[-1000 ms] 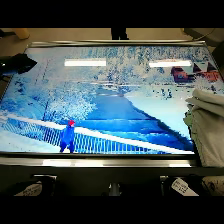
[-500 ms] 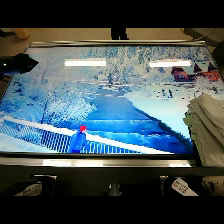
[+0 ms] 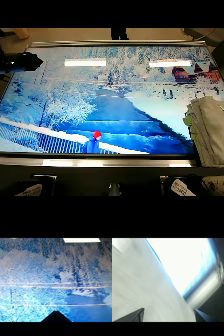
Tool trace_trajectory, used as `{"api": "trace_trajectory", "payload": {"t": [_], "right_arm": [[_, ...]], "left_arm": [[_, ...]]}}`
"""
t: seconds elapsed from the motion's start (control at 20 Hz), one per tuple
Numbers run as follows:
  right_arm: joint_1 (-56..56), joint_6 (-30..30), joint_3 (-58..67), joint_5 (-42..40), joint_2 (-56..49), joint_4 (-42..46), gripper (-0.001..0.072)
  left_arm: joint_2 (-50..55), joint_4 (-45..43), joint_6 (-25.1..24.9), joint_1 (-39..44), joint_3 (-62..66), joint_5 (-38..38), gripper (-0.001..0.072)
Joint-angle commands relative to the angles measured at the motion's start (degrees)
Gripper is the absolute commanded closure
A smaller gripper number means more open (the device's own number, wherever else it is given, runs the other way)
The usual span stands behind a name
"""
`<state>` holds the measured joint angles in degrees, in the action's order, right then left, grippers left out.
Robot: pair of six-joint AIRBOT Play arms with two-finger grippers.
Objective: Fold the shirts.
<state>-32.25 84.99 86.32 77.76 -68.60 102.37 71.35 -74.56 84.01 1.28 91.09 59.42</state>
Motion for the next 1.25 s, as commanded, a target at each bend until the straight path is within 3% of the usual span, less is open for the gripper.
{"api": "trace_trajectory", "payload": {"t": [0.0,0.05,0.1,0.15,0.2,0.25,0.35,0.5,1.2], "right_arm": [[16.7,0.8,5.6,-15.5,-0.4,-4.5,0.0036],[22.3,4.1,5.6,-14.2,-1.7,-4.1,0.0051],[26.1,7.9,5.6,-10.5,-3.8,-4.5,0.0049],[28.7,10.6,5.6,-4.9,-6.4,-6.5,0.0047],[29.9,11.0,5.6,0.5,-8.9,-10.2,0.0046],[30.1,11.0,5.6,5.4,-11.3,-14.6,0.0045],[30.1,11.4,5.5,9.9,-13.4,-17.9,0.0046],[30.1,11.3,5.4,9.1,-13.0,-16.8,0.0046],[30.1,11.2,5.4,9.1,-13.1,-16.8,0.0047]], "left_arm": [[4.5,-33.5,14.9,7.1,4.8,5.8,0.0683],[6.6,-36.1,16.4,7.9,4.9,10.0,0.0676],[8.6,-34.8,16.4,8.1,4.9,14.5,0.0527],[10.9,-32.3,16.4,8.2,4.6,20.3,0.0135],[12.8,-30.5,16.6,8.1,4.0,25.3,-0.0013],[13.5,-28.8,16.6,8.2,1.9,27.2,-0.0013],[11.0,-26.0,18.3,8.5,-3.2,22.5,-0.0013],[9.0,-25.5,19.5,8.8,-5.0,17.4,-0.0013],[9.1,-25.5,19.5,8.8,-5.1,17.5,-0.0013]]}}
